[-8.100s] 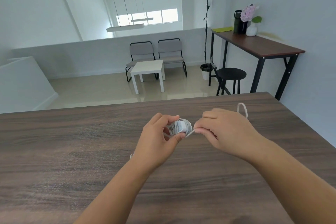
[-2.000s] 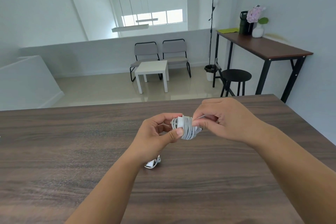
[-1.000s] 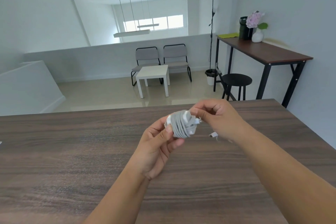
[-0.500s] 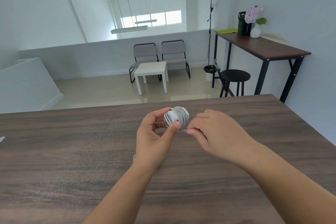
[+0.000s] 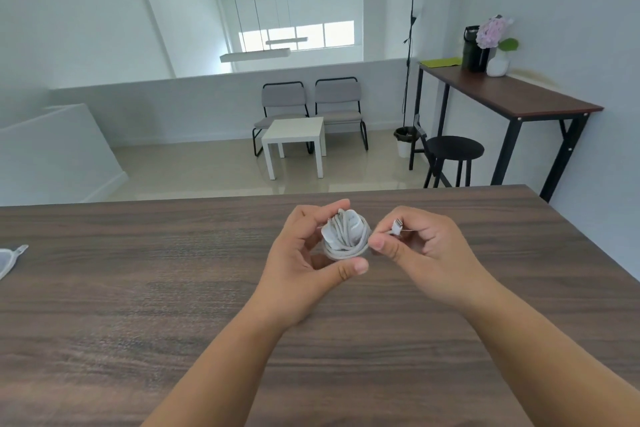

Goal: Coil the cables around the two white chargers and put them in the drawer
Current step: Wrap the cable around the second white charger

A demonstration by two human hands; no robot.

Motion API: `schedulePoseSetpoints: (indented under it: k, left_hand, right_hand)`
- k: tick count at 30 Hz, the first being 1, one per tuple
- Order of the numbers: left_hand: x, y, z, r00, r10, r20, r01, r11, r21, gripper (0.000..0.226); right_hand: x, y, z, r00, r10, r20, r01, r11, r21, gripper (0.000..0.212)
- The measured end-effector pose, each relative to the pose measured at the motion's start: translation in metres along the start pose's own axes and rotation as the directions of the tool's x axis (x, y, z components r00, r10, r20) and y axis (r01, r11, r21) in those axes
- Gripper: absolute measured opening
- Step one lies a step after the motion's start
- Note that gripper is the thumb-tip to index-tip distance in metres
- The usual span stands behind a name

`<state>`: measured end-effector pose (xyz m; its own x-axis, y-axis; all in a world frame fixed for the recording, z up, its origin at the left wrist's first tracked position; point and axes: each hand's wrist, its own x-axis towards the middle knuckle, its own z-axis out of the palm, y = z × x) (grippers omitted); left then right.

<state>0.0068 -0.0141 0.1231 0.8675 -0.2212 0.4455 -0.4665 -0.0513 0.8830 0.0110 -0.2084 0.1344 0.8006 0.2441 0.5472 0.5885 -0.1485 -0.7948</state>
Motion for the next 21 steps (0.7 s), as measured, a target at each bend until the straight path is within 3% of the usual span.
schedulePoseSetpoints:
  k: [2,6,9,14,18,21]
  left_hand:
    - [0.001,0.0,0.003,1.0,-0.004,-0.027,0.003,1.0,-0.011,0.066]
    - [-0.002,-0.002,0.011,0.997,-0.08,-0.016,0.075,0.977,-0.2,0.064]
    - [-0.003,-0.002,0.017,0.993,-0.11,-0.04,0.094,0.955,-0.281,0.06]
    - [-0.005,-0.004,0.018,0.987,-0.129,-0.095,0.102,0.962,-0.252,0.058]
    - [-0.007,-0.005,0.016,0.981,-0.134,-0.138,0.1,0.967,-0.233,0.059]
    - [-0.008,-0.007,0.013,0.977,-0.132,-0.167,0.102,0.979,-0.176,0.059]
  right_hand:
    - [-0.002,0.0,0.004,0.999,0.037,-0.018,-0.035,0.992,0.118,0.011]
    - [-0.002,-0.005,0.006,0.987,0.131,-0.095,-0.091,0.935,0.343,0.009]
    - [0.0,-0.01,0.01,0.975,0.167,-0.147,-0.092,0.905,0.415,0.003]
    - [0.003,-0.015,0.015,0.946,0.223,-0.235,-0.088,0.876,0.475,0.019]
    - [0.002,-0.015,0.017,0.935,0.213,-0.283,-0.103,0.929,0.356,0.024]
    - [0.001,-0.022,0.013,0.948,0.146,-0.282,-0.141,0.989,0.039,0.015]
